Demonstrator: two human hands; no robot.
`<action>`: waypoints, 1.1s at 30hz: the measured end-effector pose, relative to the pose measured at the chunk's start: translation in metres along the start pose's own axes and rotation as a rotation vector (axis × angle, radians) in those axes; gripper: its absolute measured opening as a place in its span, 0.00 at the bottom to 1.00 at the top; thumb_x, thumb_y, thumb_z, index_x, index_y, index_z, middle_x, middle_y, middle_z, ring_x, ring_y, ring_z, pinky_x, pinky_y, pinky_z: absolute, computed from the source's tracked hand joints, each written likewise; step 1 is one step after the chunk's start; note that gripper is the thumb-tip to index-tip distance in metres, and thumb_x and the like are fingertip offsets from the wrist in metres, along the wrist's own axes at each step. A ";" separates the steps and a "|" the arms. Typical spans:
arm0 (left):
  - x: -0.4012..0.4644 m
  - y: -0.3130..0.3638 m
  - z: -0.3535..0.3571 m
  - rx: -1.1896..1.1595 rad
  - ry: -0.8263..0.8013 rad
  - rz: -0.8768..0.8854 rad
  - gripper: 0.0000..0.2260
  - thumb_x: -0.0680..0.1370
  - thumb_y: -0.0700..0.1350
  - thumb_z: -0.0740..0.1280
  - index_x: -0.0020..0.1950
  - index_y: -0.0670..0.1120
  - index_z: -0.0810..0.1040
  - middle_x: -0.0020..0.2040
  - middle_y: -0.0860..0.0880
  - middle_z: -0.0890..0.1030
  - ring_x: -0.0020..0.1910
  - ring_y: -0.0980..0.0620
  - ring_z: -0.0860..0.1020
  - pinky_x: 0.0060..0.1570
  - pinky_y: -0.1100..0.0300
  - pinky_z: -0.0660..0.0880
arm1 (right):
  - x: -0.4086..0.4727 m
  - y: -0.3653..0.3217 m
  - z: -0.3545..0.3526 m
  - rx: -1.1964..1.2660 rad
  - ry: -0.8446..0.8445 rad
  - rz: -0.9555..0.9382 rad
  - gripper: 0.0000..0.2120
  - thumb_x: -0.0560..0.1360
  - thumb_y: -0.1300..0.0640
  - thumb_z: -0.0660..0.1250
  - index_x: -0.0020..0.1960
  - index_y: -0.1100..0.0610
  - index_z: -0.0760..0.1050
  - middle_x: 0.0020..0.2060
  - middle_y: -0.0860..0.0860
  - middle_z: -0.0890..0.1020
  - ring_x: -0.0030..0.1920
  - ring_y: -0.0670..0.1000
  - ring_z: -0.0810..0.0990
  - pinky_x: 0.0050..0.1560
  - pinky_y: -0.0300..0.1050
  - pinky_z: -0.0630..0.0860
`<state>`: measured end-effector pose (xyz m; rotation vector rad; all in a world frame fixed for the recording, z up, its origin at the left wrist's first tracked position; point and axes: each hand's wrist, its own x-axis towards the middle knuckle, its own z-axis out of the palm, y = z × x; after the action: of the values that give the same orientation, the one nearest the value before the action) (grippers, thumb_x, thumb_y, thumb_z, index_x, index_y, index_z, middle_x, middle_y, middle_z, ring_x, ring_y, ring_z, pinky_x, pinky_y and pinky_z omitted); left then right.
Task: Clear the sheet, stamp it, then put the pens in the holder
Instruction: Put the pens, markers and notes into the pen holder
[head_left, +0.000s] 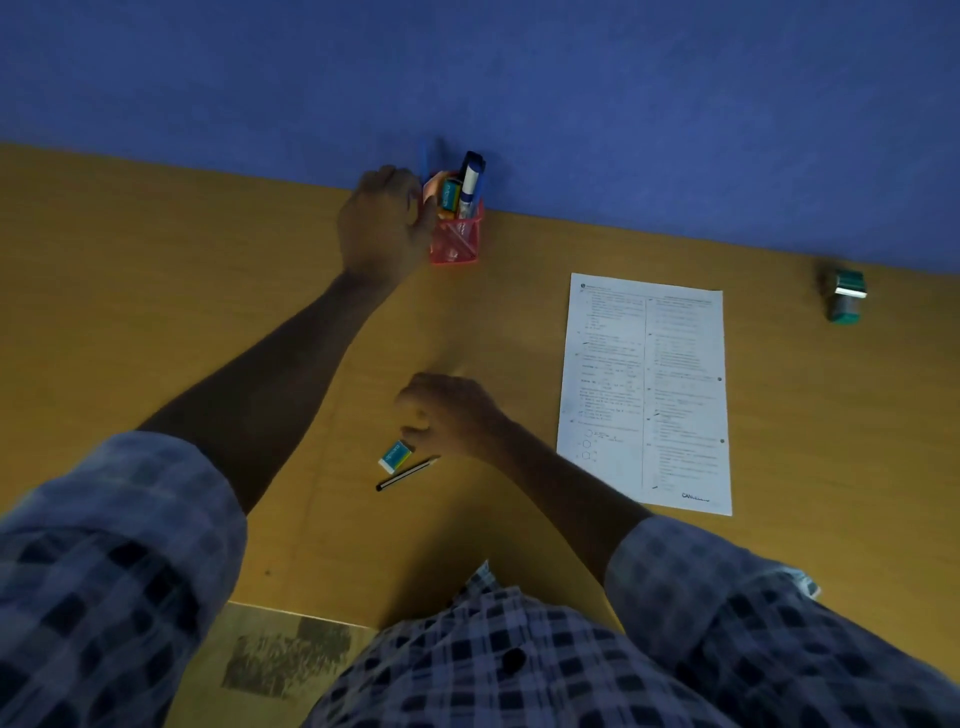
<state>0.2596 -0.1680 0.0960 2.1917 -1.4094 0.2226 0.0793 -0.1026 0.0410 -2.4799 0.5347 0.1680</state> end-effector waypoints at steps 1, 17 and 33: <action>-0.011 -0.001 -0.003 -0.022 0.013 -0.011 0.14 0.77 0.54 0.62 0.46 0.43 0.78 0.44 0.45 0.81 0.44 0.47 0.78 0.37 0.58 0.66 | -0.003 -0.001 0.004 0.000 -0.032 -0.008 0.17 0.74 0.49 0.67 0.61 0.51 0.77 0.57 0.50 0.78 0.60 0.51 0.77 0.57 0.50 0.76; -0.226 -0.005 -0.047 -0.036 -0.196 -0.049 0.09 0.71 0.51 0.69 0.41 0.45 0.81 0.38 0.50 0.82 0.33 0.49 0.80 0.28 0.60 0.72 | -0.015 0.007 0.005 0.297 0.024 0.023 0.12 0.73 0.60 0.71 0.54 0.62 0.76 0.50 0.56 0.84 0.51 0.56 0.83 0.53 0.54 0.78; -0.206 0.001 -0.026 -0.094 -0.367 0.010 0.10 0.73 0.40 0.70 0.54 0.43 0.80 0.47 0.45 0.82 0.41 0.44 0.82 0.38 0.57 0.76 | 0.007 0.028 -0.060 0.607 0.519 0.172 0.10 0.73 0.63 0.70 0.54 0.61 0.79 0.49 0.56 0.85 0.50 0.51 0.84 0.54 0.49 0.81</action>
<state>0.1703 0.0092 0.0351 2.2247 -1.5852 -0.2518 0.0740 -0.1605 0.0738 -1.8641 0.8638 -0.5139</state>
